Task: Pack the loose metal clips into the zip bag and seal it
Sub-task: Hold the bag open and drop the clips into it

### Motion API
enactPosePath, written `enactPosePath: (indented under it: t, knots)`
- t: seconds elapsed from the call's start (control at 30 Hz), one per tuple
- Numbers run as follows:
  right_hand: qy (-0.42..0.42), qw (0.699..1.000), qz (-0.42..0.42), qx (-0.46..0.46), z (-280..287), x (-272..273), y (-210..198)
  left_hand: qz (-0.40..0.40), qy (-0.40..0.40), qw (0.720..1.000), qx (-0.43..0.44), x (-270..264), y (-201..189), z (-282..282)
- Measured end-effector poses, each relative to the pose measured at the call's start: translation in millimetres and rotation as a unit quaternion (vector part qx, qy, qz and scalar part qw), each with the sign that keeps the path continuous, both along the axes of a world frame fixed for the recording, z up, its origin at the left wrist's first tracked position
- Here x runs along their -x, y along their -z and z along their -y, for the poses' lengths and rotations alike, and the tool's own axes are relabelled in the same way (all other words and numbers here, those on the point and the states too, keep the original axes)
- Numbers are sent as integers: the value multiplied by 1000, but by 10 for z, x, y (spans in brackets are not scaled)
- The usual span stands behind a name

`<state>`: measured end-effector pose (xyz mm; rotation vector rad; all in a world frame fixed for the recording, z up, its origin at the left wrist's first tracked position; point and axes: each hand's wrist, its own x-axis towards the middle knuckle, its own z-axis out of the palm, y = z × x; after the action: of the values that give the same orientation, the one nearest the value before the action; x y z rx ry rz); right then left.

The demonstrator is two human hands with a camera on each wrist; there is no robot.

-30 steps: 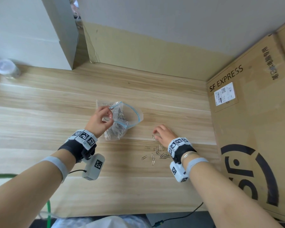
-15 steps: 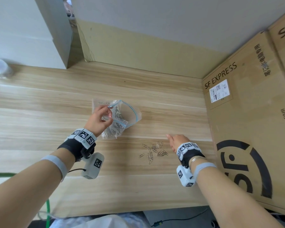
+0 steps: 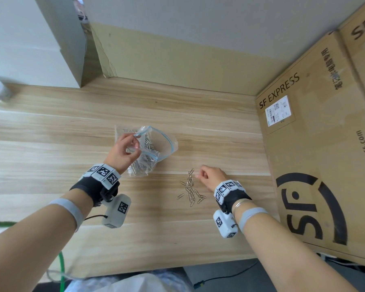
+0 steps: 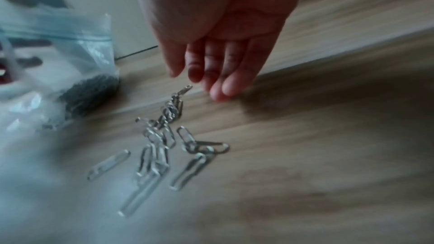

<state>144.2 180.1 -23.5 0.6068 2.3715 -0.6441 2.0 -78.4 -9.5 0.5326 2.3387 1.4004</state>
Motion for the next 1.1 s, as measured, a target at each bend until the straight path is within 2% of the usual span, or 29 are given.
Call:
enactPosePath:
  t: [0.07, 0.23, 0.4, 0.6, 1.1]
  knots:
    - [-86, 996, 10, -28, -46, -63, 27, 2, -2, 1000, -4, -4, 1, -3]
    - [-154, 987, -2, -42, 79, -141, 89, -7, 0, 1000, -7, -21, 5, -13]
    - [-166, 985, -29, -41, 317, -86, 114, -2, -5, 1000, -5, -34, -6, -23]
    - [-150, 986, -66, 26, 222, -110, 122, -2, -5, 1000, -4, -27, 10, 17]
    - [-187, 980, -62, 2, 210, 104, 49, 0, -5, 1000, -10, -72, 24, -4]
